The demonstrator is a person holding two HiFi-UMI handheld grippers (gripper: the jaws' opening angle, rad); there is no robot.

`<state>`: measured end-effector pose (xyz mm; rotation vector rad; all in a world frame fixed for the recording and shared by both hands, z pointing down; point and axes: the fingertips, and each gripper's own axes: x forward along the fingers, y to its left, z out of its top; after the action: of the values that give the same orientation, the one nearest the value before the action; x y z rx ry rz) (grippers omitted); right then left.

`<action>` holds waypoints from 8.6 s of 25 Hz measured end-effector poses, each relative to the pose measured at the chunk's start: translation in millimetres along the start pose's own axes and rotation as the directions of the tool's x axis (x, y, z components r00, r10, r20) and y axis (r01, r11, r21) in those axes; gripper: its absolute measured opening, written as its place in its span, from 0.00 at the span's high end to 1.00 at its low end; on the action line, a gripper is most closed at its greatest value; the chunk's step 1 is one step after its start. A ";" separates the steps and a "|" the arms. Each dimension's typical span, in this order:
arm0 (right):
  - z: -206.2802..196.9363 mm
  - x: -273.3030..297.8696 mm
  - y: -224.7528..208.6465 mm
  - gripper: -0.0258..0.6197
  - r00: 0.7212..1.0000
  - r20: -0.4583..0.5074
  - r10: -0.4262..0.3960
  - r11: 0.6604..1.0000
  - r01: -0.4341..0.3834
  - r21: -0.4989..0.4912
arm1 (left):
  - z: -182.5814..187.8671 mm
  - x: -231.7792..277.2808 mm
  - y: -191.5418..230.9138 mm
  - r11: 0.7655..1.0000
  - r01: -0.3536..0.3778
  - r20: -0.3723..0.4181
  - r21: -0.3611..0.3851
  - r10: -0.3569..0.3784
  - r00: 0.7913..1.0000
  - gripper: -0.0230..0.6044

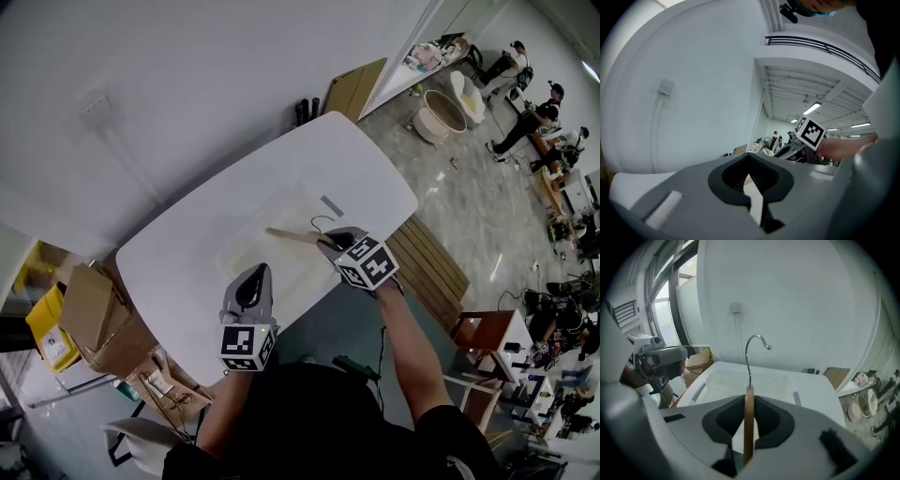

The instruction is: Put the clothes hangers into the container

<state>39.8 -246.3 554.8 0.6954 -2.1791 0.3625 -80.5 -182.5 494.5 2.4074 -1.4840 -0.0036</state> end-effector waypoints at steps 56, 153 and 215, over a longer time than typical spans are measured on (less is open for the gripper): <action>7.7 93.7 -24.5 0.86 0.973 -0.184 0.143 0.987 -0.154 -0.048 | -21.8 47.1 39.1 0.999 -0.023 -0.098 -0.027 0.020 0.995 0.96; -53.9 89.9 -93.0 0.66 0.954 -0.290 -0.078 0.996 0.063 -0.060 | -33.9 30.2 19.4 0.999 -0.038 -0.094 -0.029 0.035 0.995 0.96; -129.8 -173.7 105.9 0.94 0.787 0.570 -0.235 0.964 0.115 0.239 | -45.7 -87.5 -173.2 0.987 -0.117 0.066 0.112 0.111 0.992 0.96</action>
<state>148.5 -37.7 500.8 1.2518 -2.6590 0.2797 37.4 -22.6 478.4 2.4274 -1.6910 0.0379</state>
